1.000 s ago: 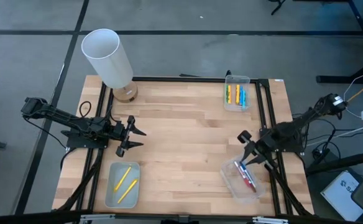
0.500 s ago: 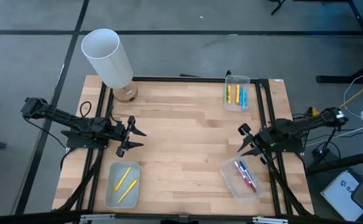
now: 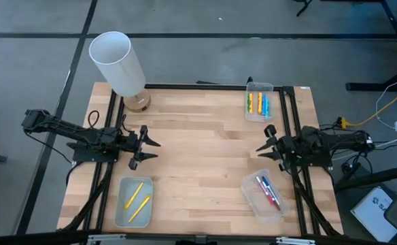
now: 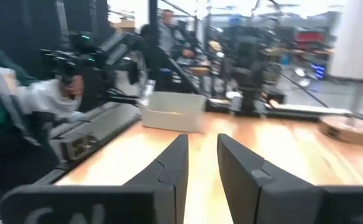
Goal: Pick & Place Markers
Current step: Return to Home Position
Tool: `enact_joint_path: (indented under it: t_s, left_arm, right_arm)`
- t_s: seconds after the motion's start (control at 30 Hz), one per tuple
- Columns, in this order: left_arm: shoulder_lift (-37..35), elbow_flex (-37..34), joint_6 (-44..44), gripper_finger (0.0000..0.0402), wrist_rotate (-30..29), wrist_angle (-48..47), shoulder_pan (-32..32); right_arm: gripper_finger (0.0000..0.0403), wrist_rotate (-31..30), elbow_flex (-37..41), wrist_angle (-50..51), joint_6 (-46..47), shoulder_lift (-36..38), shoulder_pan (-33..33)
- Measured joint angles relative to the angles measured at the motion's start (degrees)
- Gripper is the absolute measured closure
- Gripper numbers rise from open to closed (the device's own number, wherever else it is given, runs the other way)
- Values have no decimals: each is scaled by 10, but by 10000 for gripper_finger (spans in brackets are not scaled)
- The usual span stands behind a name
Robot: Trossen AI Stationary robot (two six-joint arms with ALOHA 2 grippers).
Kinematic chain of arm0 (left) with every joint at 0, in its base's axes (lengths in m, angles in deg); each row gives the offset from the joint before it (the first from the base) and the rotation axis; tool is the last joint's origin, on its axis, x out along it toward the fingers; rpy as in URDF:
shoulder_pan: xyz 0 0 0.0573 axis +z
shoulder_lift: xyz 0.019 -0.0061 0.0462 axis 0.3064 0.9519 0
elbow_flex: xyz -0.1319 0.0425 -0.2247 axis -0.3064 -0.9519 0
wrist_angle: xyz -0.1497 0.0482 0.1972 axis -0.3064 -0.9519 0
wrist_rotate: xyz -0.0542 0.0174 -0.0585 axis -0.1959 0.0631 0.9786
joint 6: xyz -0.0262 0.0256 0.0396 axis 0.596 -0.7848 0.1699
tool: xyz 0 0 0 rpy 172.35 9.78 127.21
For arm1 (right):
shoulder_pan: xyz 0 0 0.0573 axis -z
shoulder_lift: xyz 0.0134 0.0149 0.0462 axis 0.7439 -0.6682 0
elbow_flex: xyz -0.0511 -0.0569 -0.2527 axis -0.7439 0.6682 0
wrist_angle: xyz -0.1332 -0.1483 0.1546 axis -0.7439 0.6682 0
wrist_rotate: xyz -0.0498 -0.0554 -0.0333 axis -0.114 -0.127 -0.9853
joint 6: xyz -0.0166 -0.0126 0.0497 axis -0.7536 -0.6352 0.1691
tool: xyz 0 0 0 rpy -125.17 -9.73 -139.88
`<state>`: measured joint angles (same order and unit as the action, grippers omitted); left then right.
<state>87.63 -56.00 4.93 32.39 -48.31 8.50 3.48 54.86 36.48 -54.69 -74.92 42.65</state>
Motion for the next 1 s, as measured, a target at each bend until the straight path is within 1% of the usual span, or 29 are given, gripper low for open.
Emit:
enact_joint_path:
  t_s: [0.13, 0.23, 0.3, 0.4, 0.5, 0.6, 0.67, 0.83, 0.93, 1.0]
  left_arm:
    - [-1, 0, -15, 199, 0, 2, 2]
    - [-3, 0, -30, 199, -1, -2, 3]
    - [-6, 0, -23, 199, -1, -27, 6]
    - [-24, 0, -3, 199, 17, -74, 19]
    - [-69, 0, 10, 199, 34, -118, 43]
    - [-130, 0, 15, 199, 64, -155, 68]
    - [-173, 0, 14, 199, 74, -178, 80]
    - [-264, 0, -10, 199, 52, -278, 96]
    - [-284, 1, -39, 199, 29, -281, 92]
    - [-293, 1, -58, 199, 16, -283, 90]
  right_arm:
    - [318, -37, 0, 31, 11, 13, 20]
    - [318, -43, 0, 34, 14, 15, 34]
    - [318, -43, 0, 34, 10, 14, 42]
    - [318, -43, 0, 34, 10, 11, 54]
    - [318, -43, 0, 34, 12, 4, 61]
    - [318, -42, 0, 34, 21, -4, 65]
    - [318, -41, 0, 34, 26, -11, 65]
    - [318, -38, 0, 33, 48, -32, 65]
    - [318, -40, 0, 33, 57, -46, 65]
    - [318, -55, 0, 35, 67, -50, 65]
